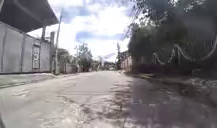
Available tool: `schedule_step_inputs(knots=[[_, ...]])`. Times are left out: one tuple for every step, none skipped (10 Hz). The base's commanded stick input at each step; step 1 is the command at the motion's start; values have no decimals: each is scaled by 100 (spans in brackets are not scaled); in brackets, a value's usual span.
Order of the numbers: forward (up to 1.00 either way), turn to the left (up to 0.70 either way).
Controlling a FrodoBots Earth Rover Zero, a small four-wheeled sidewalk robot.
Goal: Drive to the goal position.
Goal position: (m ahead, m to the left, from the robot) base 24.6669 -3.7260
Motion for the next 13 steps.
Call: schedule_step_inputs(knots=[[70, 0], [70, 0], [70, 0], [70, 0], [70, 0], [70, 0], [70, 0], [70, 0], [70, 0], [70, 0], [70, 0], [70, 0], [70, 0]])
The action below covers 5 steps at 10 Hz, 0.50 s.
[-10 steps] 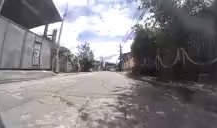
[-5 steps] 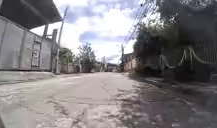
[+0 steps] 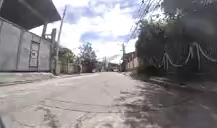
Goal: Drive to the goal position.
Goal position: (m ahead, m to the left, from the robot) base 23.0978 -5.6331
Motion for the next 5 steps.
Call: schedule_step_inputs(knots=[[70, 0], [70, 0], [70, -4], [70, -21], [70, -33]])
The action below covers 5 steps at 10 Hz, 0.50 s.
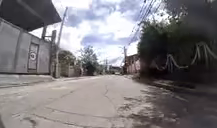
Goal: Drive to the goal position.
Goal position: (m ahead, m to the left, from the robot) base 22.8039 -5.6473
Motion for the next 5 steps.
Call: schedule_step_inputs(knots=[[70, -35], [70, -35], [70, -35], [70, -35], [70, -32]])
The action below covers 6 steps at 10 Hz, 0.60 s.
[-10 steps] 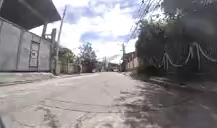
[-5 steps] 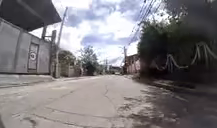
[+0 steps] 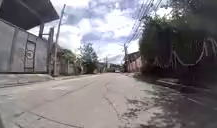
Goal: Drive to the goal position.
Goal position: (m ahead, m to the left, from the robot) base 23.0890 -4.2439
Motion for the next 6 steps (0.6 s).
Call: schedule_step_inputs(knots=[[70, -3], [70, 0], [70, 0], [70, 0], [70, 0], [70, 0]])
